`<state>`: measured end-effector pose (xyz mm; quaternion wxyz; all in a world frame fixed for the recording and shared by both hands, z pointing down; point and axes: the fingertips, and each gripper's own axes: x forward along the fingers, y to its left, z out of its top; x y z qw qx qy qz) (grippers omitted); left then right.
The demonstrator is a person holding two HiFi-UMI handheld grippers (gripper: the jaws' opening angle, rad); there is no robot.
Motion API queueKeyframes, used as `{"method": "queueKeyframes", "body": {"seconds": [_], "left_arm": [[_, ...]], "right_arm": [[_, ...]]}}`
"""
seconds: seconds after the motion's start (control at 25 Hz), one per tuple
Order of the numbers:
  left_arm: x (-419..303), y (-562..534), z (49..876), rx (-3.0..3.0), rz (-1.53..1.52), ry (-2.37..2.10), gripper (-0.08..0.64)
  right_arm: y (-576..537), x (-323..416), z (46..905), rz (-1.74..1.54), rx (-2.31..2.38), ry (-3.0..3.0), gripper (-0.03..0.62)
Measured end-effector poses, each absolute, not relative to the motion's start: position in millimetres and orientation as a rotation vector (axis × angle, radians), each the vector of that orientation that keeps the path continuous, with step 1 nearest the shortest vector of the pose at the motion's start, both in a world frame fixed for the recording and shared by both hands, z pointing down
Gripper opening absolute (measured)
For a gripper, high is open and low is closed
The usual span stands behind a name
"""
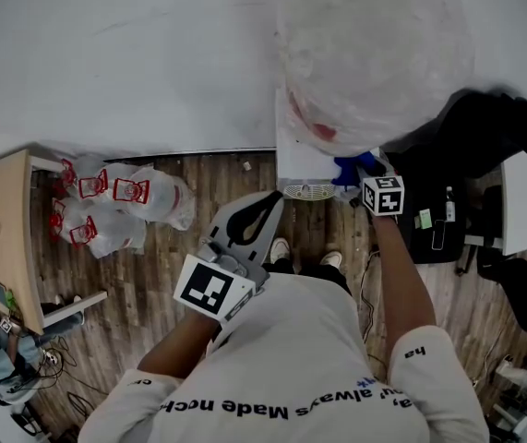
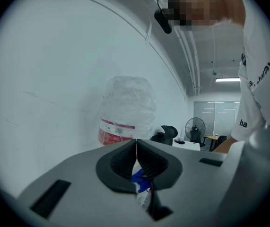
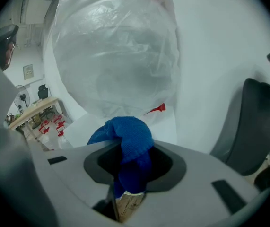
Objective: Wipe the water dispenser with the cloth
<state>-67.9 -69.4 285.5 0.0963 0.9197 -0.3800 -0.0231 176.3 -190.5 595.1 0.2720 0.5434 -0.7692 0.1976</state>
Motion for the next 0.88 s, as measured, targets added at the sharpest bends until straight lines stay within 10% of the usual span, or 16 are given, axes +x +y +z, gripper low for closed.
{"method": "queueKeyframes", "body": {"seconds": [0.88], "left_arm": [[-63.4,-76.2,283.9,2.733,-0.068,-1.125,0.021]], "right_arm": [[-133.1,182.1,585.0,0.650,1.481,-2.179,0.130]]}}
